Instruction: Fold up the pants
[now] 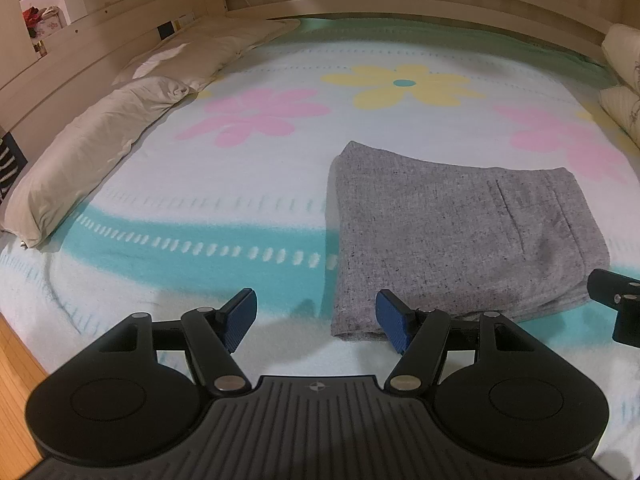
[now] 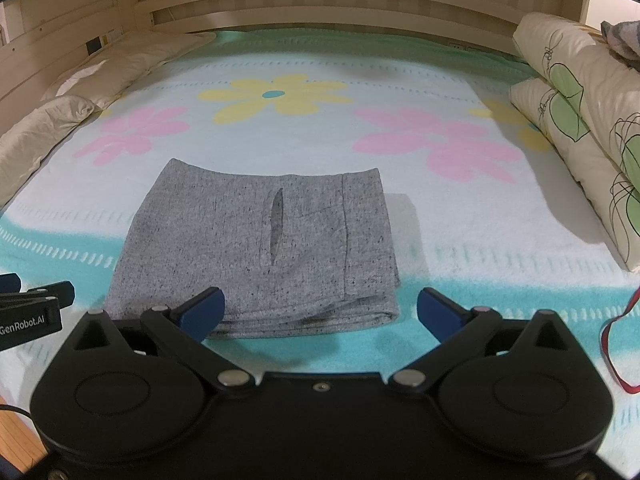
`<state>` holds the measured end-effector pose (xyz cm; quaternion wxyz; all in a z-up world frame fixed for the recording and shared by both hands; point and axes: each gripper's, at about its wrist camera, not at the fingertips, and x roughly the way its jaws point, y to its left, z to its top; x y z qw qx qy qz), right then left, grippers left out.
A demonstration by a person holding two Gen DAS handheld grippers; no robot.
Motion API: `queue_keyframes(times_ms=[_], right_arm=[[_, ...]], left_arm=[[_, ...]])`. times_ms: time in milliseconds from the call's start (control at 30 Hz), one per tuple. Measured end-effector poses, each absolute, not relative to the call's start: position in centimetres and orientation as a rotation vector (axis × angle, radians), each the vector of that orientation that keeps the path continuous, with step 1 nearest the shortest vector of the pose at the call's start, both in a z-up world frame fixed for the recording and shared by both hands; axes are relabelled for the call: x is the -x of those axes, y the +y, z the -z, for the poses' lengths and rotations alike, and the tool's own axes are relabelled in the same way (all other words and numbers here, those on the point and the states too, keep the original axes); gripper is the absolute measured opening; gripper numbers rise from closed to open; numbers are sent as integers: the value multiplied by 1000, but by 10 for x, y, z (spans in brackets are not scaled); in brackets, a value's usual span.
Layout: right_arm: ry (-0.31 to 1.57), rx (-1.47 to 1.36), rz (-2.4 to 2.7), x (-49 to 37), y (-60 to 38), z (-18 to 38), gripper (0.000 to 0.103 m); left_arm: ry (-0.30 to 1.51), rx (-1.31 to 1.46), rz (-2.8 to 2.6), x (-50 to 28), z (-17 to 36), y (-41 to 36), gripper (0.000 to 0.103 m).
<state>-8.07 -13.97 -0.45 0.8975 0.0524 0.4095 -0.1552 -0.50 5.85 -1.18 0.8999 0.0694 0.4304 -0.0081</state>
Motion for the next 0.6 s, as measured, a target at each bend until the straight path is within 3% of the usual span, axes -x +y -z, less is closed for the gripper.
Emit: queue_keyframes(times_ms=[600], right_arm=[[848, -113, 320, 80, -140, 5, 102]], left_arm=[[877, -156, 21, 7, 11, 56, 65]])
